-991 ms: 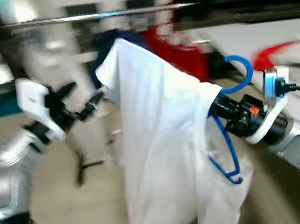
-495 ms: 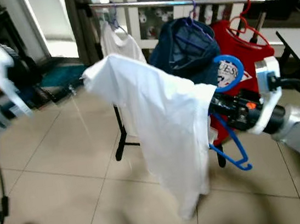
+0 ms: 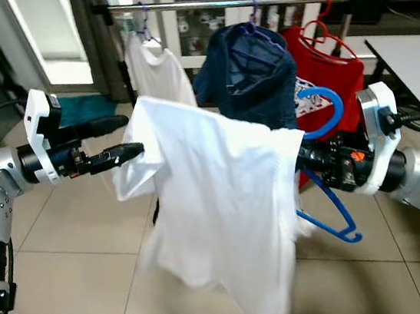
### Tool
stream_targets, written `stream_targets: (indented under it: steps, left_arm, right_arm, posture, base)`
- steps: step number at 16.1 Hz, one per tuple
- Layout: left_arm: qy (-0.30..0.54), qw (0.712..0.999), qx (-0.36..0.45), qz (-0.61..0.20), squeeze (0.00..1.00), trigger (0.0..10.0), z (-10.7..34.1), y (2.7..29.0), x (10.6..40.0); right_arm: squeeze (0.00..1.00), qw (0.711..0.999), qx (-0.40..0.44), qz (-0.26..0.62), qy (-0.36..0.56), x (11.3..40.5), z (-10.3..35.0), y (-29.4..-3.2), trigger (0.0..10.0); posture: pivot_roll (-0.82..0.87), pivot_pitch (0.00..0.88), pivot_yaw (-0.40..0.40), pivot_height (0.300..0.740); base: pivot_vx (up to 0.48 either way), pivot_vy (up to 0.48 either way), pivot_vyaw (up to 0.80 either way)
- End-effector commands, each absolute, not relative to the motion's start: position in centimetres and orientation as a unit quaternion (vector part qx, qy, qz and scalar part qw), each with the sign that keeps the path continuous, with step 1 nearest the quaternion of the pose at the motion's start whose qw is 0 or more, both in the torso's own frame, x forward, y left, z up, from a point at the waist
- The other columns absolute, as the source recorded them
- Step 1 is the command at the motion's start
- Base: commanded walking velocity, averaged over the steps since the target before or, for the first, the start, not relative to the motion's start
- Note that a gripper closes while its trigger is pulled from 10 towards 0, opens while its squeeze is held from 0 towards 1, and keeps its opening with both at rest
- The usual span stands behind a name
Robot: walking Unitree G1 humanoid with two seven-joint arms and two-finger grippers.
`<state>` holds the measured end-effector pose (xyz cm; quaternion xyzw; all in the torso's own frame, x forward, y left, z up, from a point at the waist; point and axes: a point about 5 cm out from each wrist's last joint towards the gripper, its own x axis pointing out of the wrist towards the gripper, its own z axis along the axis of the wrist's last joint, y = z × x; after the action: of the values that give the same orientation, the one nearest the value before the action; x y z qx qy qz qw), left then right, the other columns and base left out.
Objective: Hang hanger
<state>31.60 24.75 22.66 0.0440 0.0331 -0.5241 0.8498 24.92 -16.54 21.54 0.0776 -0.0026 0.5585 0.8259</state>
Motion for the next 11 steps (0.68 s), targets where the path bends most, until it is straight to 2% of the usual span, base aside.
stream_targets:
  steps: [1, 11]
  left_arm:
    - [0.026, 0.839, 0.039, -0.542, 0.0, 0.0, 23.0, 24.4, 31.5]
    - [0.018, 0.85, 0.028, -0.525, 0.0, 0.0, 21.8, 24.0, 32.8]
  right_arm:
    - [0.0, 0.822, 0.069, 0.566, -0.015, 24.7, 22.2, -16.6, 10.0]
    - [0.0, 0.812, 0.073, 0.578, -0.016, 24.5, 22.3, -16.5, 10.0]
  posture:
    - [-0.07, 0.0, 0.018, 0.74]
    - [-0.07, 0.0, 0.019, 0.74]
  base:
    - [0.0, 0.0, 0.0]
    - [0.0, 0.0, 0.0]
